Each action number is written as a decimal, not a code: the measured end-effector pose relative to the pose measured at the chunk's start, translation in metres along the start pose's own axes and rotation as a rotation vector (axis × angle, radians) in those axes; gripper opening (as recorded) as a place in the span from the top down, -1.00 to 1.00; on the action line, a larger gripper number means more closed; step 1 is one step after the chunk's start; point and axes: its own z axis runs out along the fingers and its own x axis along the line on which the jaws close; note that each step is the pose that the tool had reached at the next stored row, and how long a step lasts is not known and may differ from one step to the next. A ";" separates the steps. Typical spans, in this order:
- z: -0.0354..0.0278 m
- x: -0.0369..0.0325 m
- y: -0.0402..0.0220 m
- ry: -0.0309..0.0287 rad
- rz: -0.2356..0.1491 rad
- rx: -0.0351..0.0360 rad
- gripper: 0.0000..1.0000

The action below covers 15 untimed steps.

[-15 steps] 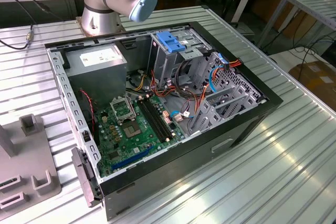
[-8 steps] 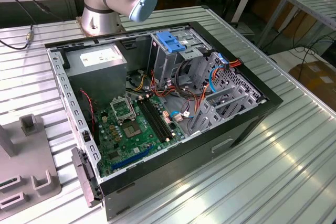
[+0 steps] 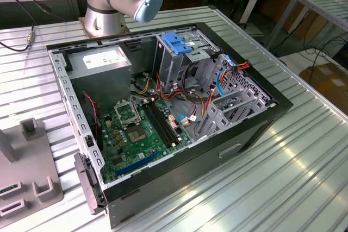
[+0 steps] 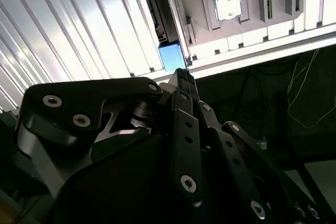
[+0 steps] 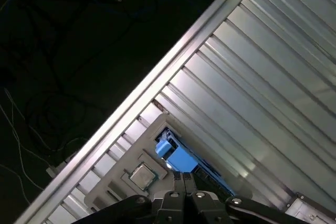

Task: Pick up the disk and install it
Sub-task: 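Pick up the disk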

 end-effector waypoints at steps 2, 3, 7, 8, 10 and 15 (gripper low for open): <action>0.0000 0.0000 0.0000 0.0027 -0.061 -0.0013 0.80; 0.0000 0.0000 0.0000 0.0041 -0.091 -0.0020 0.80; 0.0000 0.0000 0.0000 0.0074 -0.166 -0.0036 0.80; 0.0000 0.0000 0.0000 0.0082 -0.186 -0.0041 0.80; 0.0000 0.0000 0.0000 0.0099 -0.225 -0.0049 0.80; 0.0000 0.0000 -0.0001 0.0158 -0.360 -0.0079 0.80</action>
